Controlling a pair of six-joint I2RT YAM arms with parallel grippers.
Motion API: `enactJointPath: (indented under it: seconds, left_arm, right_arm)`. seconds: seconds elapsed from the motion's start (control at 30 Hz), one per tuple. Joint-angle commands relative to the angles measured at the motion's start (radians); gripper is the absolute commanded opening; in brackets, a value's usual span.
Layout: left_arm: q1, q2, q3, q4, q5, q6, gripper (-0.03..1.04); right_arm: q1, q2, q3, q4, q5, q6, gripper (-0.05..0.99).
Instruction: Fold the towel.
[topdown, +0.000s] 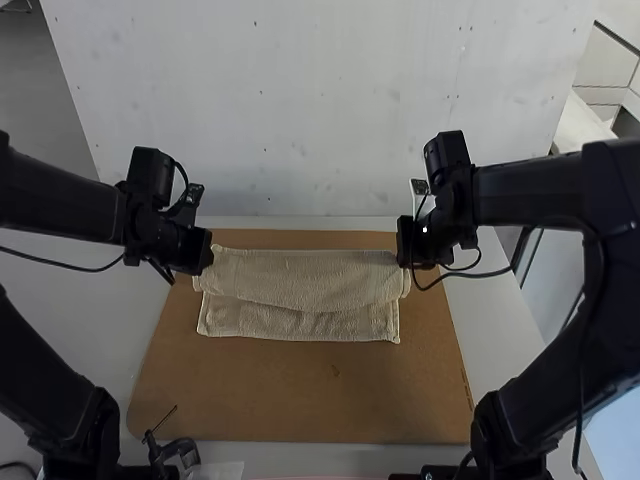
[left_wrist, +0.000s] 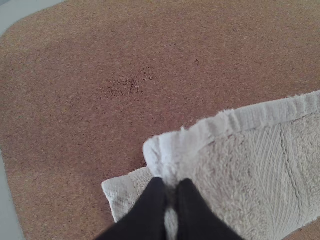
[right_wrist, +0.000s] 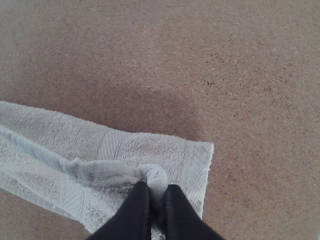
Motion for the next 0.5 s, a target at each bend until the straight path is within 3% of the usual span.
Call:
enactJointPath:
  seconds: [0.0,0.13,0.47]
  left_arm:
    - [-0.018,-0.047,-0.026,-0.001,0.009,0.012,0.01]
    - [-0.03,-0.046,-0.046,-0.001,0.009,0.009,0.01]
    - [-0.015,0.078,-0.048,0.039,0.009,0.007,0.01]
  right_arm:
    - [0.018,-0.061,-0.038,-0.005,-0.005,0.009,0.01]
    - [0.036,-0.048,-0.092,0.023,0.033,0.006,0.01]
    - [0.039,0.074,-0.115,0.11,0.052,-0.002,0.01]
